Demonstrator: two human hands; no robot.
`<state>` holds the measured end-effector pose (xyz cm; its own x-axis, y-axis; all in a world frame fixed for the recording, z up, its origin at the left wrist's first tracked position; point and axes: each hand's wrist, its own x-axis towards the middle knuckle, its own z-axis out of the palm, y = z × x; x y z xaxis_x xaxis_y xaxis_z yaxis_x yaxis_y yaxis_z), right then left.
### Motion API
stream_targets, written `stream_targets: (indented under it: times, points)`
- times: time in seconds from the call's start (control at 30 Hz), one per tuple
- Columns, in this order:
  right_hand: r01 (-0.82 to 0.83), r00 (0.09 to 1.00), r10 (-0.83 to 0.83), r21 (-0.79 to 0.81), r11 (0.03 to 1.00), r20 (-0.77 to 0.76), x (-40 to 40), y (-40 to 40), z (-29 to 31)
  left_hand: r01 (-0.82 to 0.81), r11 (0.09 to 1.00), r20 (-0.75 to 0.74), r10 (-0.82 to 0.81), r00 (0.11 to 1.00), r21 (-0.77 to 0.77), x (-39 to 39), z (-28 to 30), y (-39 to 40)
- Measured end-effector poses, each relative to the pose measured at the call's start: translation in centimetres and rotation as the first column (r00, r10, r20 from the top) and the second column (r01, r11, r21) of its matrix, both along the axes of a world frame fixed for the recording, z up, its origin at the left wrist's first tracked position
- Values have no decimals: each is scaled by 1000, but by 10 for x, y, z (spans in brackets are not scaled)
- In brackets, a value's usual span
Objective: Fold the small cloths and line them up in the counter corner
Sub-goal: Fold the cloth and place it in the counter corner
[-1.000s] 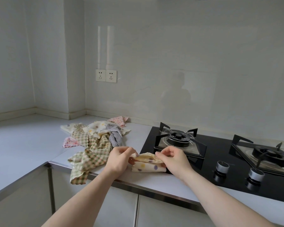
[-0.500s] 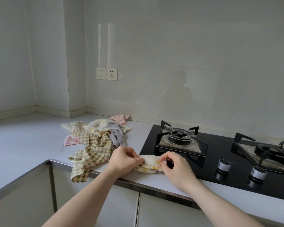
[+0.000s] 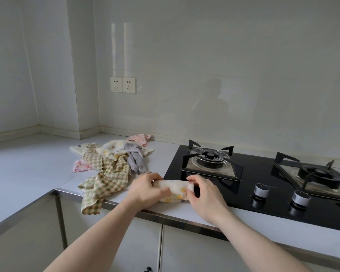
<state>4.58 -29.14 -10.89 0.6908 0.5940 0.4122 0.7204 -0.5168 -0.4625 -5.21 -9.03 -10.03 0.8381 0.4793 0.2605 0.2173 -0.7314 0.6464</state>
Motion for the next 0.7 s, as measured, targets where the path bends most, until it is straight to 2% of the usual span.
stream_targets:
  times: [0.27, 0.7]
  points:
    - [-13, 1000, 13, 4, 1000, 25, 3, 1, -4, 29, 972, 108, -4, 994, -233, -4, 2, 0]
    - [6, 997, -1, 66, 998, -83, 5, -1, -5, 40, 983, 132, -16, 991, -179, 1, -5, 8]
